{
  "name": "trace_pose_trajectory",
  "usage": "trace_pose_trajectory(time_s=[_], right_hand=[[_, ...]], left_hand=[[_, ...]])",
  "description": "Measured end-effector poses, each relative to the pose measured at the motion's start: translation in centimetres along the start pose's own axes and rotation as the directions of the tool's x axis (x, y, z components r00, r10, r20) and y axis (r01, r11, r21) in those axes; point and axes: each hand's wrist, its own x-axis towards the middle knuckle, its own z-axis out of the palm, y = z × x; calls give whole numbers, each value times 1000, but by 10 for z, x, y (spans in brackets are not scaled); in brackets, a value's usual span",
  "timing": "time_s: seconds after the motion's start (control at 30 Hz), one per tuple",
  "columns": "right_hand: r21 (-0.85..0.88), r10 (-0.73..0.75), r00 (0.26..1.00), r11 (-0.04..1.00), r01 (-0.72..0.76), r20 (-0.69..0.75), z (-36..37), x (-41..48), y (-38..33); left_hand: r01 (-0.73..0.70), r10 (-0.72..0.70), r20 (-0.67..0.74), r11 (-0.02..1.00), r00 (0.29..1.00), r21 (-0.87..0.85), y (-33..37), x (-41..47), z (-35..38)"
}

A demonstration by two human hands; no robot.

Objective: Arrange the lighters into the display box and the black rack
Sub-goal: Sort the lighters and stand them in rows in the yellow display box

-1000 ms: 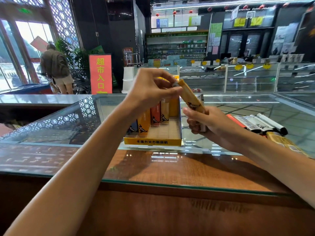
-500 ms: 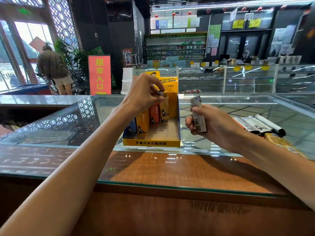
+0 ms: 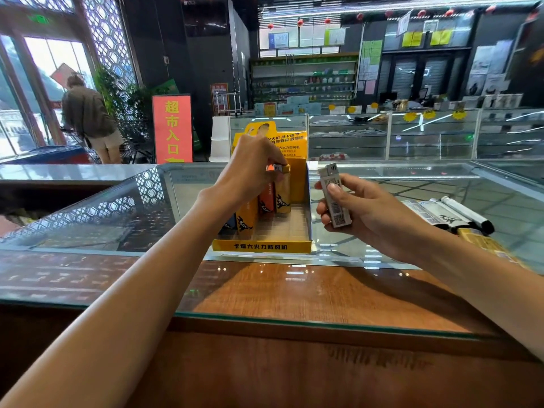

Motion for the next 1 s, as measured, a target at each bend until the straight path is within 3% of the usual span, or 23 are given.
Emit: trace_pose_trajectory(time_s=[0.47,0.6,0.7,0.8,1.0], right_hand=[[46,28,997,998,-31,69,-1,-2,-3],[17,17,998,1000,-18,64,0,-1,-4],[12,11,999,1000,-11,32,1,-1,-4],[-74,-12,1000,997,12,-2,2,0,-2],[-220,-114,988,971,89,-101,6,-1,-2]], left_hand=[[-32,16,84,981,996,190,-1,3,1],[-28,15,89,989,996,147,2,-1,-2],[-17,16,-25,999,1000,-29,15,-8,-6],[0,9,52,985,999,-172,35,-9,-8],[-26,50,108,977,993,-212,50,-1,-8]])
